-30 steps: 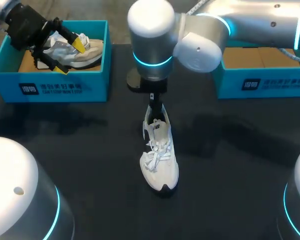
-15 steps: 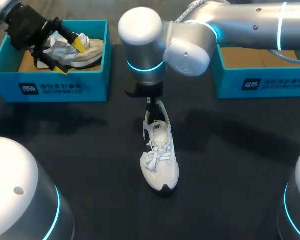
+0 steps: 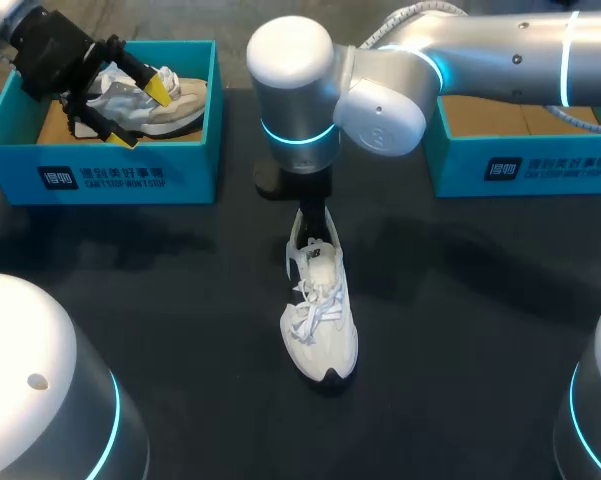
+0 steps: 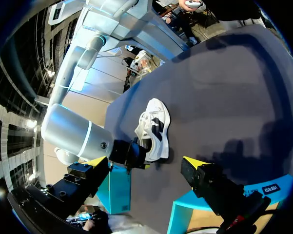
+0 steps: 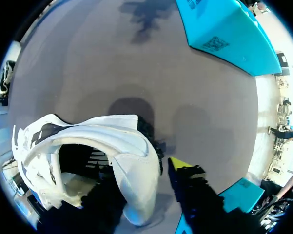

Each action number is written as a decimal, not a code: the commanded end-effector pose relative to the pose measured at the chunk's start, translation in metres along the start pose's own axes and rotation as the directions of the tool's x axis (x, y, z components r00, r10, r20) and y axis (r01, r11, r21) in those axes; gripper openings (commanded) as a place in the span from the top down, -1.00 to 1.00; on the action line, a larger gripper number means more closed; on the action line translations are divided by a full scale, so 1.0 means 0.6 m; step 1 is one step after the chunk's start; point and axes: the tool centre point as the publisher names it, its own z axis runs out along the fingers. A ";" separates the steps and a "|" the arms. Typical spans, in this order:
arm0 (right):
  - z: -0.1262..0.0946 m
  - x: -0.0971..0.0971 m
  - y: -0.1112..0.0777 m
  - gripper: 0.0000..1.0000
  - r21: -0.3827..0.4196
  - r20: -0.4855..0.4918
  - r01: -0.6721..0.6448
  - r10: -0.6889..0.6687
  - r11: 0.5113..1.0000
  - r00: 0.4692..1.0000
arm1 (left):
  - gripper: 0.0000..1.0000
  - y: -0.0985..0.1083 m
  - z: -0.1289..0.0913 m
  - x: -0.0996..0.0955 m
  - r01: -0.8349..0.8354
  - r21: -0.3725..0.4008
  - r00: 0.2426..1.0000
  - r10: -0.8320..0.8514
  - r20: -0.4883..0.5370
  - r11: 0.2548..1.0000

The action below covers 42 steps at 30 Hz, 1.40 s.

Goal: Take the shoe out of the shoebox, open the shoe tongue, remove and reinsert the insole, then place the shoe into the shoebox

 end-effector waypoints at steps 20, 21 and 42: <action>-0.117 -0.017 -0.042 1.00 0.045 -0.046 -0.078 0.080 0.996 0.996 | -1.00 0.001 0.000 0.000 -0.001 0.000 1.000 0.001 -0.002 1.000; -0.133 -0.020 -0.044 1.00 0.023 -0.049 -0.081 0.082 0.996 0.995 | -1.00 0.001 0.000 0.000 -0.001 0.000 1.000 0.001 -0.002 1.000; -0.365 -0.038 -0.059 1.00 -0.062 0.039 -0.048 0.051 0.997 0.998 | -1.00 0.001 0.000 0.000 -0.001 0.000 1.000 0.001 -0.002 1.000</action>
